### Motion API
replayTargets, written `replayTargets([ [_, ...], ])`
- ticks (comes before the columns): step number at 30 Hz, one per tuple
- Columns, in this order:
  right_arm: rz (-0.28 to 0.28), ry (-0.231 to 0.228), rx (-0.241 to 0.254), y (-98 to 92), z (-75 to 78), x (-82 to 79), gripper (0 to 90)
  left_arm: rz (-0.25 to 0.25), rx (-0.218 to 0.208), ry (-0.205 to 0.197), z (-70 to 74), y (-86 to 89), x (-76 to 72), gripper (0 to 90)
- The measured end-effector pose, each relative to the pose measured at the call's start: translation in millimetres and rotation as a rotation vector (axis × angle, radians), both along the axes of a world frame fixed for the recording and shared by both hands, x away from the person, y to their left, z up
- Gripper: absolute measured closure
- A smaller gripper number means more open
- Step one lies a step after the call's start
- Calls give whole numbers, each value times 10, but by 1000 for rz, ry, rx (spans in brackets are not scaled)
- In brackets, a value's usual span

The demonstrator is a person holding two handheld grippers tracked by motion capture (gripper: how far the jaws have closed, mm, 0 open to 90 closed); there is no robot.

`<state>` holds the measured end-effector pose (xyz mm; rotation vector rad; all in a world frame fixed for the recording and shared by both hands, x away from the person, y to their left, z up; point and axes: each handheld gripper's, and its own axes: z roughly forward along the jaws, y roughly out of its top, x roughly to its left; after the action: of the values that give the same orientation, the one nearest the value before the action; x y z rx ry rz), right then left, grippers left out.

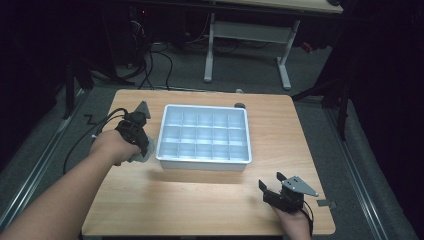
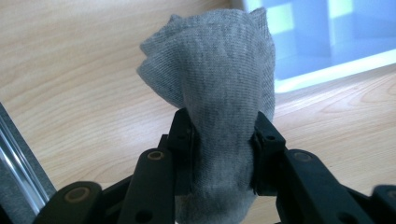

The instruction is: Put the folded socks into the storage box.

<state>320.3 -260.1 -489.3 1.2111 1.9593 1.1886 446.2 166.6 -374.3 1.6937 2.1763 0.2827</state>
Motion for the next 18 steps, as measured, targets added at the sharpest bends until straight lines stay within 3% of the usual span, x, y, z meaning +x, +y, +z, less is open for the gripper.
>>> replayTargets([
  [12,-1,-2,3,-16,3,3,248,-19,14,-6,146,-304,224,671],
  [18,1,-1,5,-14,3,7,249,-44,-5,-6,63,-545,269,671],
])
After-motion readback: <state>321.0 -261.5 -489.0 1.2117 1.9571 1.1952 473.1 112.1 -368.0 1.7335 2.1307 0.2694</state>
